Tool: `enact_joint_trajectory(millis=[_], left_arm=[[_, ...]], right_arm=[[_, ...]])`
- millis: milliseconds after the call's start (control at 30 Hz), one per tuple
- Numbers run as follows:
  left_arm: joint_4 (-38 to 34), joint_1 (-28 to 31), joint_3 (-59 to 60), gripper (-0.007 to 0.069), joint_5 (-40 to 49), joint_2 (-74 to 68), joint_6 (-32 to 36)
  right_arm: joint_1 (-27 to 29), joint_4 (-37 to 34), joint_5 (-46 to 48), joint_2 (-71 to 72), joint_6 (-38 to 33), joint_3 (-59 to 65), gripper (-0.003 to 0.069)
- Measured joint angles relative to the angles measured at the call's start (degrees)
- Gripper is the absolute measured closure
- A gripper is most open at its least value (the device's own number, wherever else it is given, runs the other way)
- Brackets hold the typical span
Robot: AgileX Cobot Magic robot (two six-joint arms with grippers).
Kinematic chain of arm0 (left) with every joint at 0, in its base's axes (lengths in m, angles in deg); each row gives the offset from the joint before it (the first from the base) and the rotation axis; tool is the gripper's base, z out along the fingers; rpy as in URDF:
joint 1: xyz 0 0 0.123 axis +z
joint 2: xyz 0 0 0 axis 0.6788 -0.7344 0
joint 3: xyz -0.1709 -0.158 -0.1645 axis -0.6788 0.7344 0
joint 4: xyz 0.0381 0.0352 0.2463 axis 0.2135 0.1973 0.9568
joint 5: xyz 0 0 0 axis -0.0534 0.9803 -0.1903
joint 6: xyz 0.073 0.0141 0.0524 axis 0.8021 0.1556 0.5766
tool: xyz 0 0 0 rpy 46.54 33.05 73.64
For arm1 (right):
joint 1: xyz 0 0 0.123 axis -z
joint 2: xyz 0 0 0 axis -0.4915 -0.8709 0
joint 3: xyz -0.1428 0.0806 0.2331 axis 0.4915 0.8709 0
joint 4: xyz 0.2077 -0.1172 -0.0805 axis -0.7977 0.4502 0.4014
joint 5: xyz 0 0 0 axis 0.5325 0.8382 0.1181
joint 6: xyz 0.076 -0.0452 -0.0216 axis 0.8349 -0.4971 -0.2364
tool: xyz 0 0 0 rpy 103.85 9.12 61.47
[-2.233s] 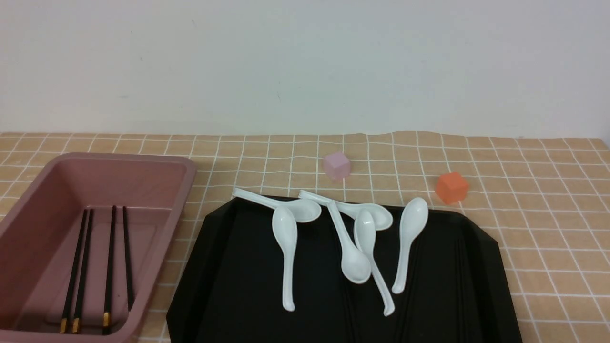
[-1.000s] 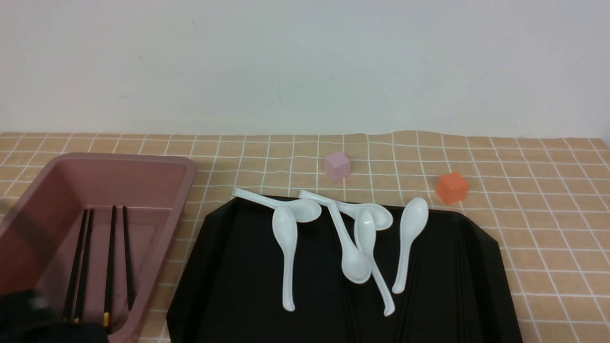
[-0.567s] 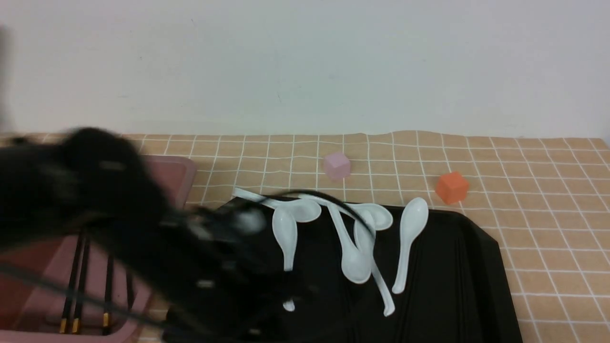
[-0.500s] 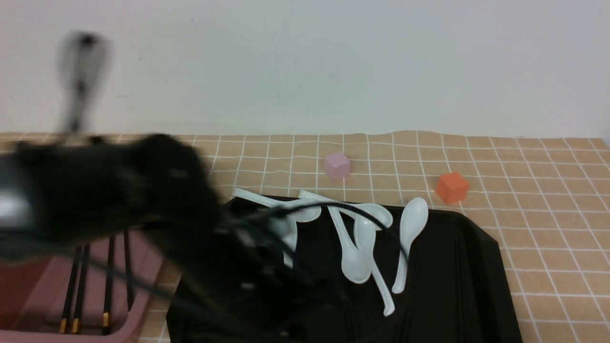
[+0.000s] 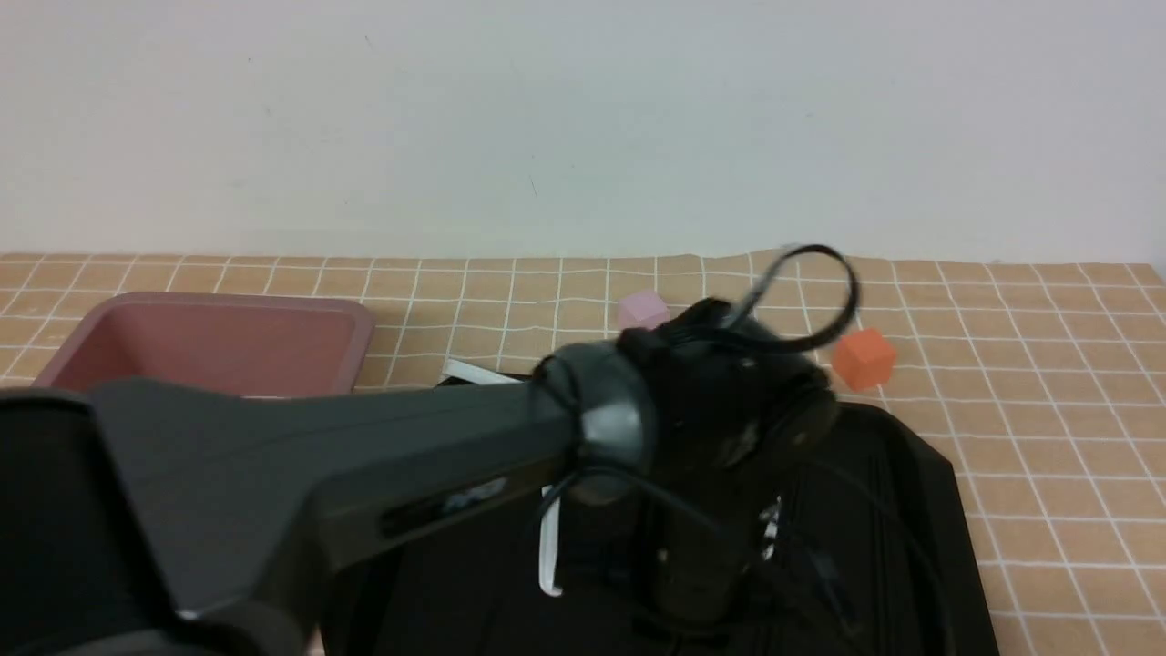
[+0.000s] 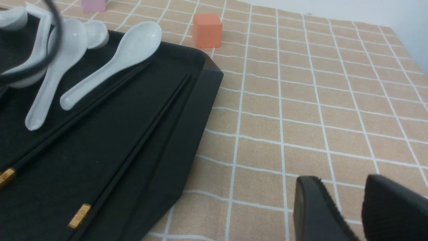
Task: On brown tablecloth take chopsticks from black tray and put them in box.
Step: 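Reach over to the black tray and grasp a pair of chopsticks with the left gripper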
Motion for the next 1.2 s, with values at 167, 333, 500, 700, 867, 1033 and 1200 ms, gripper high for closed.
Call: enact_joint_trajectory(millis=[167,333,500,700,867,1033,1200], left_arm=[[6.05,0.00,-3.80,0.0590,-0.74,-0.18,-5.09],[7.57,0.00,-4.42,0.0458,-2.65,-0.42,-10.21],[6.36,0.00,-4.42,0.0302,-3.68,-2.20,-10.86],[6.23,0.00,-4.42,0.0250,-5.44,-4.83,-10.97],[6.09,0.00,-4.42,0.0253,-4.29,-6.86,-13.24],[5.12,0.00,-4.62,0.0267,-2.51,-7.05,-14.06],[4.33,0.00,-5.03,0.0278,-1.16,-7.44,-12.41]], right_arm=[[0.00,0.00,0.04,0.00,0.00,0.00,0.0419],[0.00,0.00,0.04,0.00,0.00,0.00,0.0419],[0.00,0.00,0.04,0.00,0.00,0.00,0.0419],[0.00,0.00,0.04,0.00,0.00,0.00,0.0419],[0.00,0.00,0.04,0.00,0.00,0.00,0.0419],[0.00,0.00,0.04,0.00,0.00,0.00,0.0419],[0.00,0.00,0.04,0.00,0.00,0.00,0.0419]])
